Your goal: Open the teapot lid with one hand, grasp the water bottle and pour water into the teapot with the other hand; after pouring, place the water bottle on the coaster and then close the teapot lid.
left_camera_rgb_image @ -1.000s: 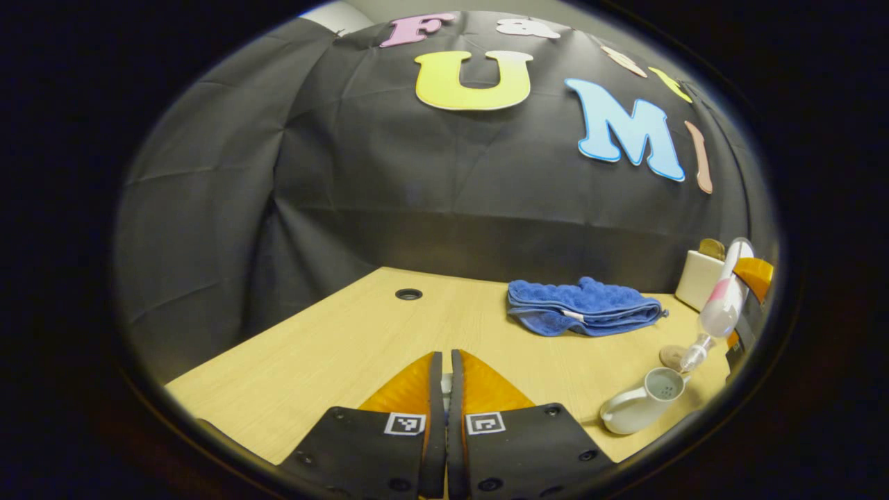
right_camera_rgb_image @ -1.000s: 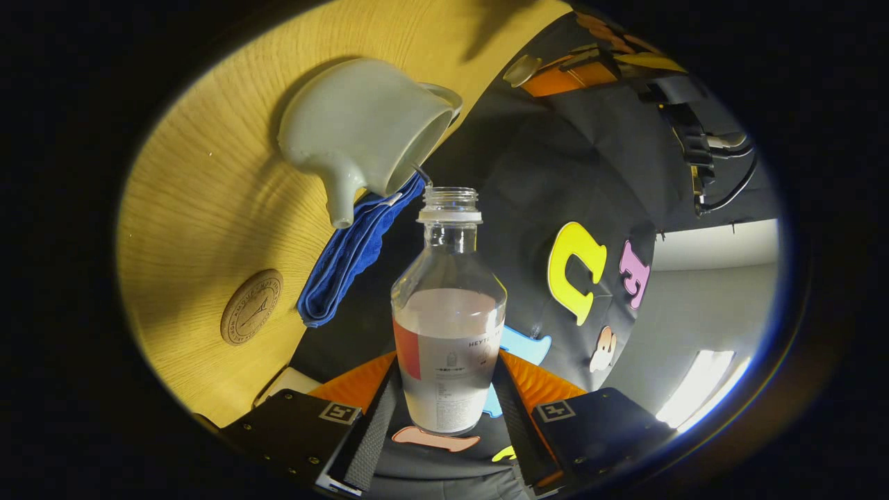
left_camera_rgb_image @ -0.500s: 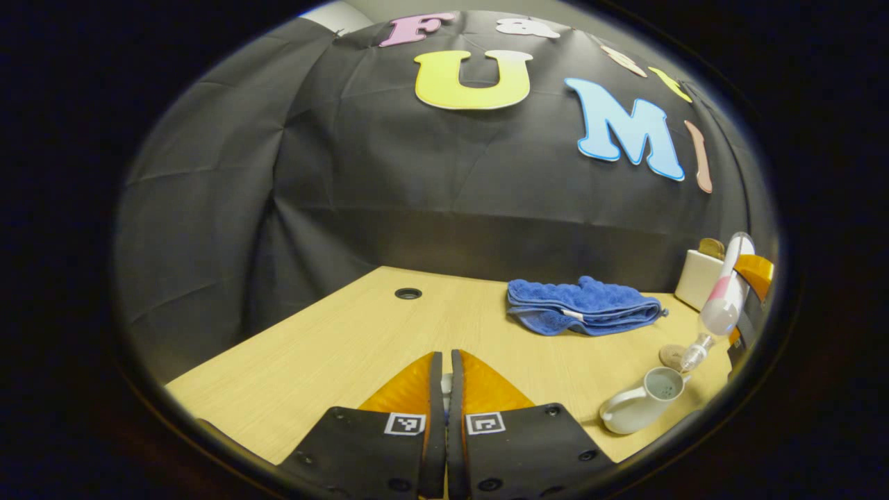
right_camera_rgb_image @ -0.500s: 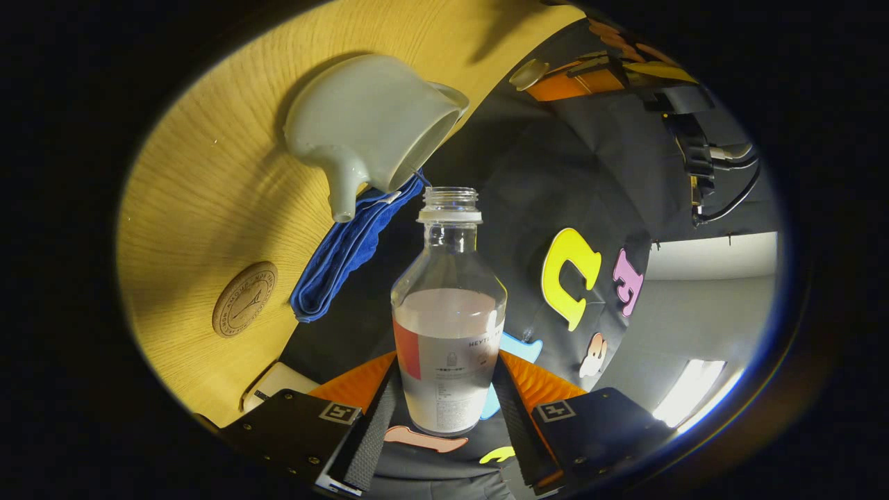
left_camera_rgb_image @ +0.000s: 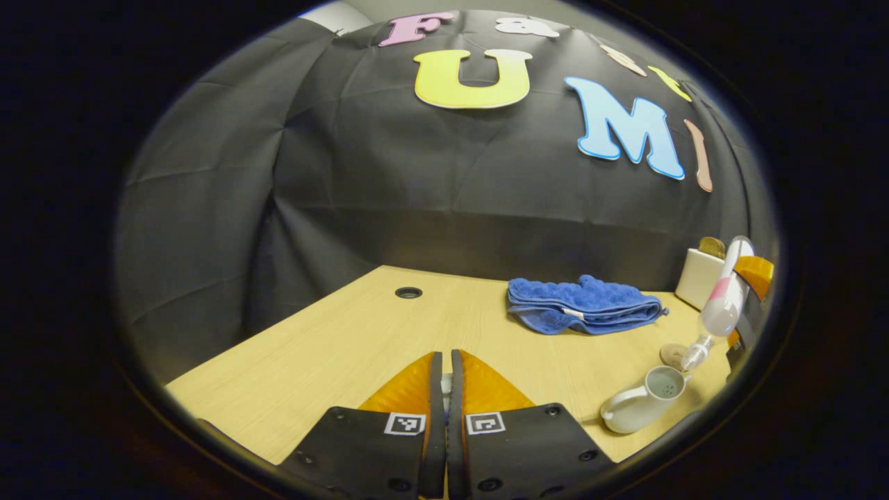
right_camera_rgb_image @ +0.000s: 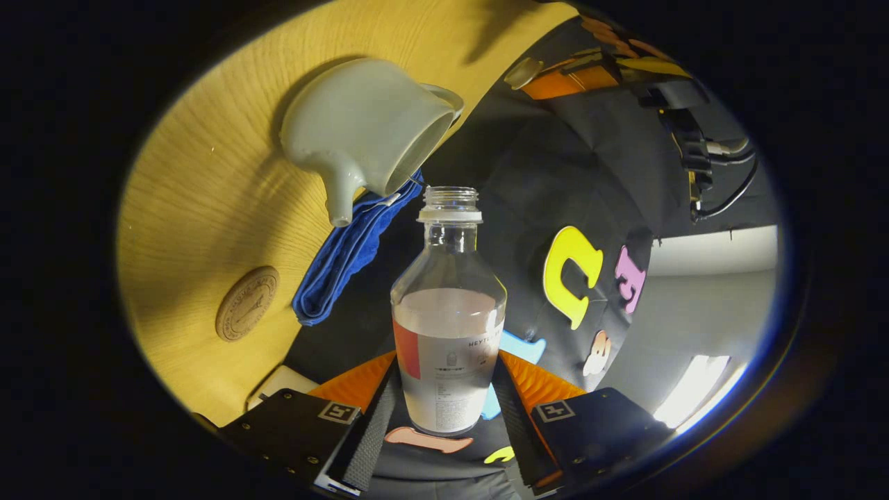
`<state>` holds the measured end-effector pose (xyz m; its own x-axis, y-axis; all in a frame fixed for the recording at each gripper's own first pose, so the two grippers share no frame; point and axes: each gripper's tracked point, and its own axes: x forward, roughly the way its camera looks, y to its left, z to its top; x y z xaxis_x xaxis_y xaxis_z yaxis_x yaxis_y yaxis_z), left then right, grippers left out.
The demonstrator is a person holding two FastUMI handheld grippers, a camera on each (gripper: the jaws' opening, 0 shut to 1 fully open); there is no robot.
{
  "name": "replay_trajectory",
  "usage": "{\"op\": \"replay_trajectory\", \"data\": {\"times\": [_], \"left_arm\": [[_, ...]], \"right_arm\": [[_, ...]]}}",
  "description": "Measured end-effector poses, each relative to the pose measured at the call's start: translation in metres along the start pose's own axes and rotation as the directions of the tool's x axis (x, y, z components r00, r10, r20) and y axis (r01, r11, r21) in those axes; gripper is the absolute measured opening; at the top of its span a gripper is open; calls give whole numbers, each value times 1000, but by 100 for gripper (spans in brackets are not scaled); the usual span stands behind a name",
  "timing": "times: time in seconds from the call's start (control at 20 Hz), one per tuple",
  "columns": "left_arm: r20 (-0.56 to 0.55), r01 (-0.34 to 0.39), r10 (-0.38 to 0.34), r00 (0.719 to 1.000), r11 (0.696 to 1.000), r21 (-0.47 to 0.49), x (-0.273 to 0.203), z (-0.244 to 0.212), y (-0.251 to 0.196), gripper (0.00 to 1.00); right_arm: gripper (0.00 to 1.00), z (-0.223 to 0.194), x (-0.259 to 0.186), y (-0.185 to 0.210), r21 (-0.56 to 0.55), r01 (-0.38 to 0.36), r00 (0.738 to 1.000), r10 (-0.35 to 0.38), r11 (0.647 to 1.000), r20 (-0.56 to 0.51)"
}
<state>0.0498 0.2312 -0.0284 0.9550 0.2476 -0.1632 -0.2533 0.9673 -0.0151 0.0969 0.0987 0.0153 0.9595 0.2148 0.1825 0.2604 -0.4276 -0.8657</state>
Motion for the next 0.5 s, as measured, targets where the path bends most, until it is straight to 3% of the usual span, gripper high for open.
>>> {"op": "replay_trajectory", "data": {"times": [0.15, 0.25, 0.4, 0.5], "left_arm": [[1, 1, -1, 1000, 1000, -2, 0, 1, 0, 8], [3, 2, -2, 1000, 1000, -4, -1, 2, 0, 8], [0, 3, -3, 1000, 1000, -4, 0, 0, -1, 8], [1, 6, -6, 1000, 1000, -5, 0, 0, -1, 8]], "right_arm": [[77, 0, -2, 11, 180, -79, 997, 81, 980, -5], [77, 3, -6, 24, 318, -141, 989, 148, 937, 2], [77, 10, -14, 38, 495, -210, 973, 230, 843, 20], [77, 11, -20, 49, 616, -245, 958, 285, 749, 34]]}}
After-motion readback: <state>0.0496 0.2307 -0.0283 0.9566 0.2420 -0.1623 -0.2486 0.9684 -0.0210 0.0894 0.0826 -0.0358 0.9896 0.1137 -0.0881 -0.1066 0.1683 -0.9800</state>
